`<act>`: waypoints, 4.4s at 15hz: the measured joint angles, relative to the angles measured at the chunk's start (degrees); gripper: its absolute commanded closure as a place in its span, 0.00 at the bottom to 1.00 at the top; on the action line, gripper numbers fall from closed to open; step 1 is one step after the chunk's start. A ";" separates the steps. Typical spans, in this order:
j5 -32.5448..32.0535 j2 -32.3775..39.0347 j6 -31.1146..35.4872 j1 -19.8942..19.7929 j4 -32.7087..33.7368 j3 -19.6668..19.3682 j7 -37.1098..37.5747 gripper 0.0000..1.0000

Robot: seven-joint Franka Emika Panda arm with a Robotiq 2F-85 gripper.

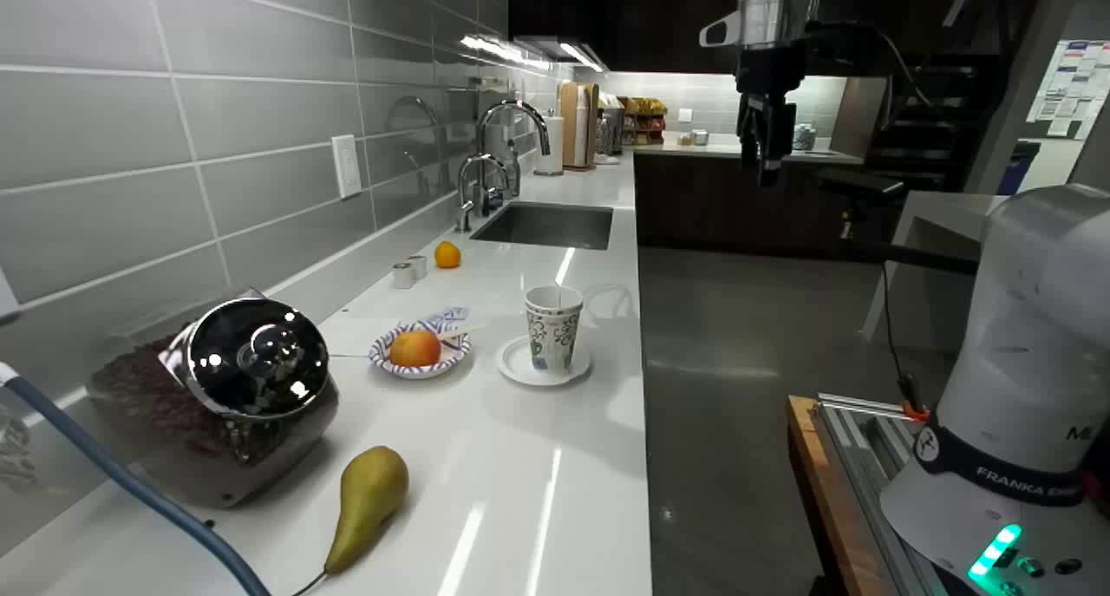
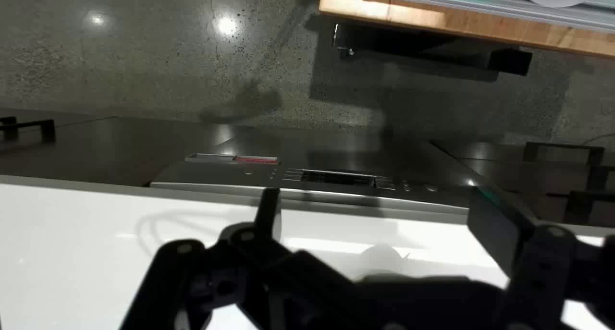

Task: Pick up the spoon and put it in the cup

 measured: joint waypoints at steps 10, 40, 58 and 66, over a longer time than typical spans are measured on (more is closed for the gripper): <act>0.00 0.00 0.01 0.00 0.00 0.00 0.00 0.00; 51.67 60.37 16.59 -0.85 39.94 4.62 -17.21 0.00; 53.08 69.78 13.15 -7.84 43.63 12.34 -16.06 0.00; 58.78 74.96 13.19 -9.47 46.89 14.41 -16.24 0.49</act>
